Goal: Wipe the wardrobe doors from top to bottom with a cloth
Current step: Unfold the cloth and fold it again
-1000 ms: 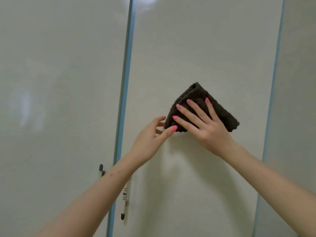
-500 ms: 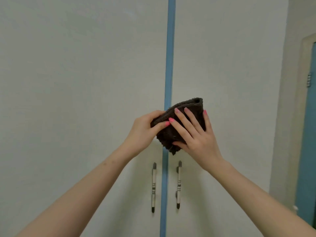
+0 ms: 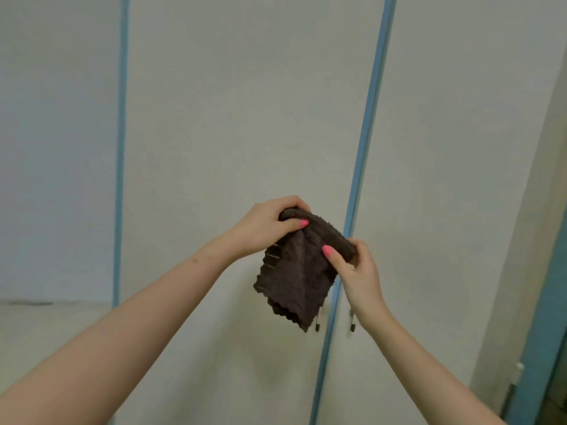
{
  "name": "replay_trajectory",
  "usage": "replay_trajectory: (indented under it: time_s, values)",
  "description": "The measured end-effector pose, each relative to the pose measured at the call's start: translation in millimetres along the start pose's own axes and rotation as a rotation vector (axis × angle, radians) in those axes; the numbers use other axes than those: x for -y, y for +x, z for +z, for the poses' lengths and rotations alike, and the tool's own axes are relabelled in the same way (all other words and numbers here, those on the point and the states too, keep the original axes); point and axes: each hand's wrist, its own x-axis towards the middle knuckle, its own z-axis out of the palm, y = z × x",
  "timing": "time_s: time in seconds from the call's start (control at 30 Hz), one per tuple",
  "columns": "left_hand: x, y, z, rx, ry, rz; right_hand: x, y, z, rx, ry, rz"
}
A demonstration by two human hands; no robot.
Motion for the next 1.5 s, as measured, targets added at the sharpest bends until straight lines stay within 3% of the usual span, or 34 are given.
replay_trajectory:
  time_s: [0.2, 0.33, 0.5, 0.93, 1.0, 1.1, 1.2, 1.27, 1.4, 1.5]
  values:
    - [35.1, -58.0, -24.8, 0.024, 0.059, -0.131, -0.8, -34.4, 37.0, -0.019, -0.089, 0.112]
    - [67.0, -88.7, -53.8, 0.028, 0.149, -0.143, 15.9, -47.3, 67.1, -0.01, -0.141, 0.059]
    - [116.2, -119.2, -95.9, -0.003, 0.051, -0.147, 23.1, -70.4, 128.6, -0.076, -0.26, -0.013]
    - [262.6, -182.5, -216.4, 0.221, -0.189, -0.275, -11.1, -137.2, 311.8, -0.033, -0.378, -0.039]
    - [287.3, -188.0, -222.5, 0.238, -0.193, -0.288, -23.0, -142.5, 328.0, 0.033, -0.503, -0.091]
    - [322.8, -198.2, -229.4, 0.245, -0.208, -0.351, -41.6, -146.9, 352.5, 0.155, -0.827, -0.36]
    - [353.8, -215.9, -234.6, 0.221, -0.206, -0.419, -61.2, -145.3, 383.7, 0.264, -0.925, -0.494]
    - [375.3, -228.8, -241.0, 0.202, -0.193, -0.463, -77.0, -143.4, 406.0, 0.288, -0.928, -0.436]
    - [418.0, -248.1, -250.8, 0.192, -0.178, -0.537, -115.4, -140.5, 442.0, 0.338, -0.9, -0.103]
    - [450.9, -256.0, -248.6, 0.218, -0.142, -0.583, -140.1, -132.8, 465.4, 0.359, -1.019, 0.043]
